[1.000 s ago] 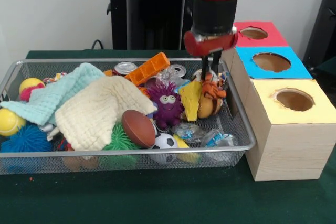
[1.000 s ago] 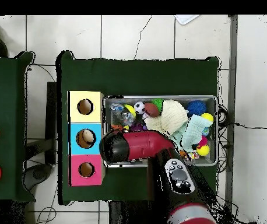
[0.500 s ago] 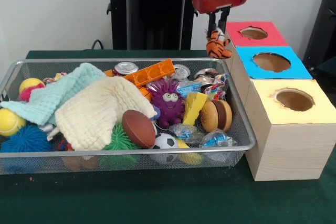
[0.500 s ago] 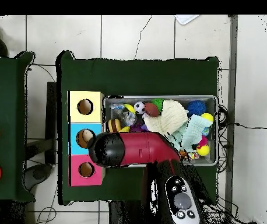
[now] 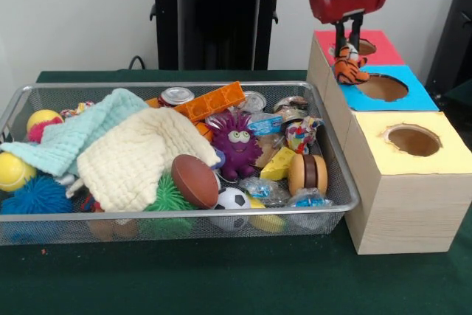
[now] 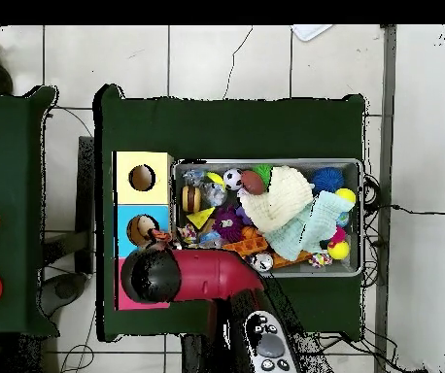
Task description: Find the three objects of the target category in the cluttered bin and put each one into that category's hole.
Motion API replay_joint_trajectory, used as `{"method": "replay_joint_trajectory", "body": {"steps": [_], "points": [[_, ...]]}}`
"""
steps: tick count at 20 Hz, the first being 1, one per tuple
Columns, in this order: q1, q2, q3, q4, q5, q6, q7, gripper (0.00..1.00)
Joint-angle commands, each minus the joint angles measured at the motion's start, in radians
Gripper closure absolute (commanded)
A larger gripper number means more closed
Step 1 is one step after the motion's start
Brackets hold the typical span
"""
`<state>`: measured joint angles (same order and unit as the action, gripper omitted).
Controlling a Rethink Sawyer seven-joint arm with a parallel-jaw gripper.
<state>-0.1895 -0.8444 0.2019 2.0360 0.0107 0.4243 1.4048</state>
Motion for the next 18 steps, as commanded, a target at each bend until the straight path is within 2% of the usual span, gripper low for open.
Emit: {"method": "replay_joint_trajectory", "body": {"steps": [1, 6, 10, 11, 13, 18], "points": [[0.03, 0.077, 0.029, 0.117, 0.086, -0.07, 0.3, 1.0], [0.052, 0.12, 0.013, 0.124, 0.123, -0.119, 0.296, 1.0], [0.071, 0.139, -0.007, 0.107, 0.102, -0.155, 0.255, 1.0], [0.076, 0.14, -0.013, 0.104, 0.099, -0.168, 0.251, 0.0], [0.076, 0.136, -0.013, 0.102, 0.078, -0.204, 0.241, 0.0], [0.093, 0.123, -0.034, 0.055, 0.07, -0.186, 0.219, 0.0]]}}
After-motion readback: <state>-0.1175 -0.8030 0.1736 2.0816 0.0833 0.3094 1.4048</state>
